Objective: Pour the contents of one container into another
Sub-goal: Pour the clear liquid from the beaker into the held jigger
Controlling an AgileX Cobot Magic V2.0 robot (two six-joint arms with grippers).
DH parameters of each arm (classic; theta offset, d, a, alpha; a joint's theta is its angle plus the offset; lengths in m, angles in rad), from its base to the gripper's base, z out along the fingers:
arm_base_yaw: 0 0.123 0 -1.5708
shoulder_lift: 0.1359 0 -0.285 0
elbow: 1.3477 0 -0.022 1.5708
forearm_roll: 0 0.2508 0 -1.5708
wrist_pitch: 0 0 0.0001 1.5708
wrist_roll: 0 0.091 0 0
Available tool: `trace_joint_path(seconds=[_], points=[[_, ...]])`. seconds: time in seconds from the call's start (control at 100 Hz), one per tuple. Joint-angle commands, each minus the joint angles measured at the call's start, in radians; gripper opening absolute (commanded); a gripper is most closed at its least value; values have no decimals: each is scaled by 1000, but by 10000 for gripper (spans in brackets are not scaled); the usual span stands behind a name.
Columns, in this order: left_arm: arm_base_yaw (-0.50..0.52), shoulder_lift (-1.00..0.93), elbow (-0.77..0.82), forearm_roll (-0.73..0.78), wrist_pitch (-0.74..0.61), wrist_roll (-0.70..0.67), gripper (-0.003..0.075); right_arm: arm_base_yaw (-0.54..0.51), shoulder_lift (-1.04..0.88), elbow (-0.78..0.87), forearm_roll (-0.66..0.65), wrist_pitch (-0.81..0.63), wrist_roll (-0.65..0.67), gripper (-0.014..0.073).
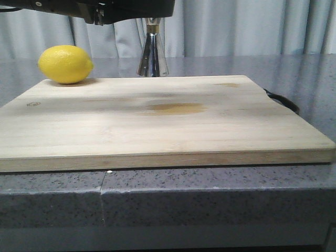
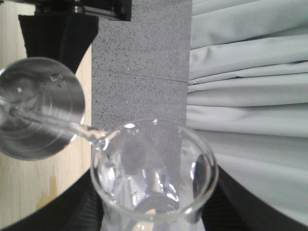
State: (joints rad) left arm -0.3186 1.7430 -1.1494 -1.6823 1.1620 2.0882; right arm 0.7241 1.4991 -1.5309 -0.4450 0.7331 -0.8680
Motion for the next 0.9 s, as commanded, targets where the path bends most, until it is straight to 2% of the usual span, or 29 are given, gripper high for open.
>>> trace_joint_path(seconds=[0.0,0.23,0.89], points=[[-8,-45,-31,-71,106,-9,250,1,-37,-39,-40,-80,-14,327],[-8,-45,-31,-71,106,-9,250,1,-37,-39,-47,-93,-53,326],[-8,-45,-31,-71,106,-9,250,1,-37,-39,-59,-102,-53,327]])
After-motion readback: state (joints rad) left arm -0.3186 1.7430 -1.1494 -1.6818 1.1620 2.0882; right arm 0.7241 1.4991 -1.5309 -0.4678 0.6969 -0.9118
